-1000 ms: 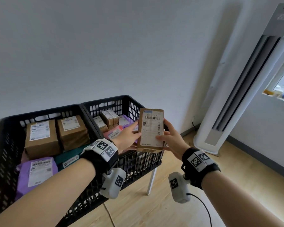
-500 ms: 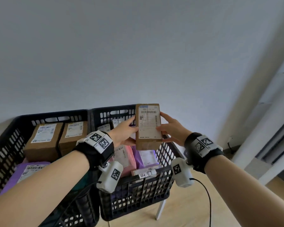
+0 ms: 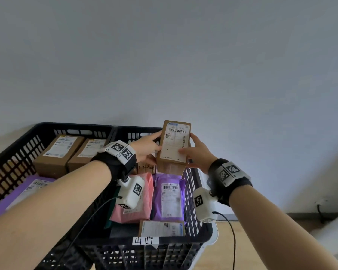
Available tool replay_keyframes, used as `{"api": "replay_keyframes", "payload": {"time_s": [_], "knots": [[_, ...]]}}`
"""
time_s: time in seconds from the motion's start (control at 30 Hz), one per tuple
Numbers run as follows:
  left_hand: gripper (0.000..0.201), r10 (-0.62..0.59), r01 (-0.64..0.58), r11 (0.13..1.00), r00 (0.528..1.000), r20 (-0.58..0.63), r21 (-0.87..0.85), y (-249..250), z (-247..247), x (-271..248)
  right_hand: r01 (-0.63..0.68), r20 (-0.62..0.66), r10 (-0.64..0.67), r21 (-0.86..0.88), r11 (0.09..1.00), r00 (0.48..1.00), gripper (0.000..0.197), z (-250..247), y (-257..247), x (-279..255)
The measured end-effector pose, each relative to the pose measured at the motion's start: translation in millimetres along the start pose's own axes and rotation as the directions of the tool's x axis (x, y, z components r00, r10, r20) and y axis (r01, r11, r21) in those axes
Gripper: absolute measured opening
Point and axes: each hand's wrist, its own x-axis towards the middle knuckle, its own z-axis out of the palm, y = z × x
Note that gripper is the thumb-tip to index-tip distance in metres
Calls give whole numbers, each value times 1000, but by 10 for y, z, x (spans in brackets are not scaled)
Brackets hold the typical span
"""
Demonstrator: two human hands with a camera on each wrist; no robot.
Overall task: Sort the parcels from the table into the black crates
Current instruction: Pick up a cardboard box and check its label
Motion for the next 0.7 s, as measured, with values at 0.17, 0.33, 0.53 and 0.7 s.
{"api": "replay_keyframes", "payload": {"time_s": [0.17,0.33,0.53,0.7], "knots": [[64,-24,24,1000,1000,-16,1,-104,-33,426,26,-46,-29,-61,998,999,59,41,160,519],[65,-58,61,996,997,-51,57,-214,-140,889,-10,-106,-5,-140,990,994,63,192,349,1038],[70,-137,139,988,990,-26,67,-396,-285,1300,-115,-131,91,-185,976,987,83,404,584,1557],[75,-177,179,983,983,-40,38,-567,-280,1512,-177,-137,149,-217,960,979,77,455,729,1794]]}}
